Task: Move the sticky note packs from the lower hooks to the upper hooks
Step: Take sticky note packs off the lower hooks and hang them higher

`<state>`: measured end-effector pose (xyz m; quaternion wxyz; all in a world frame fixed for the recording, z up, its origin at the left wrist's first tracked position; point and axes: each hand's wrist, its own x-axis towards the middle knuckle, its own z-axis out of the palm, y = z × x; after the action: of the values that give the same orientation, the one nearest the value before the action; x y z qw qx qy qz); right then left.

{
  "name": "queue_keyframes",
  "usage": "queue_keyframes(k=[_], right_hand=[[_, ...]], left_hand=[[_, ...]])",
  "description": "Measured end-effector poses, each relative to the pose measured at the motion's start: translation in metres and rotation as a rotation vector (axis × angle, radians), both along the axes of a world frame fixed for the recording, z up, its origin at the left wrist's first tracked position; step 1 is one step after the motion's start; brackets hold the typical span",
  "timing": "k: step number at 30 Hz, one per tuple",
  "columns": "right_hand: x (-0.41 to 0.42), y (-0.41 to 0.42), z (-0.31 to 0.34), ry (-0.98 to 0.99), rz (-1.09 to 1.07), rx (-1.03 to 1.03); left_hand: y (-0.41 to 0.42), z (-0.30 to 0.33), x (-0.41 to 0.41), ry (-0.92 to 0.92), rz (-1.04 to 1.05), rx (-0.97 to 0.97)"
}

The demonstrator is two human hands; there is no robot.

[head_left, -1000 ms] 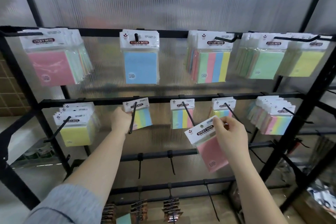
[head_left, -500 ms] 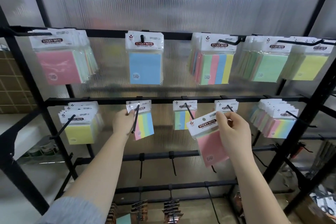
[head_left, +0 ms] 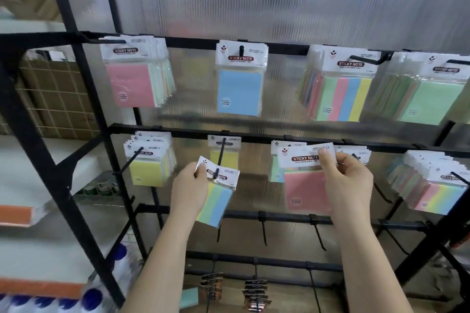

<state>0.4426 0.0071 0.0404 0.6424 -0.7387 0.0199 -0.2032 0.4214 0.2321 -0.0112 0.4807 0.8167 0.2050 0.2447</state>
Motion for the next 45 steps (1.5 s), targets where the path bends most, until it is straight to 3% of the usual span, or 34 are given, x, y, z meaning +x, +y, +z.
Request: queue_keyframes(k=[8, 14, 22, 28, 35, 45], right_hand=[[0.007, 0.020, 0.001, -0.007, 0.101, 0.010], [0.000, 0.054, 0.021, -0.054, 0.221, -0.001], [-0.001, 0.139, 0.059, -0.375, 0.387, -0.147], [0.001, 0.202, 0.096, -0.522, 0.468, -0.119], [0.005, 0.250, 0.120, -0.430, 0.599, -0.095], [-0.018, 0.269, 0.130, -0.502, 0.583, -0.053]], left_hand=[[0.017, 0.015, -0.035, -0.041, -0.032, 0.049], [0.040, 0.038, -0.066, -0.174, 0.146, 0.005], [0.066, 0.057, -0.105, -0.314, 0.427, 0.038], [0.080, 0.070, -0.123, -0.372, 0.529, 0.092], [0.095, 0.070, -0.133, -0.433, 0.542, 0.089], [0.103, 0.074, -0.146, -0.466, 0.575, 0.077]])
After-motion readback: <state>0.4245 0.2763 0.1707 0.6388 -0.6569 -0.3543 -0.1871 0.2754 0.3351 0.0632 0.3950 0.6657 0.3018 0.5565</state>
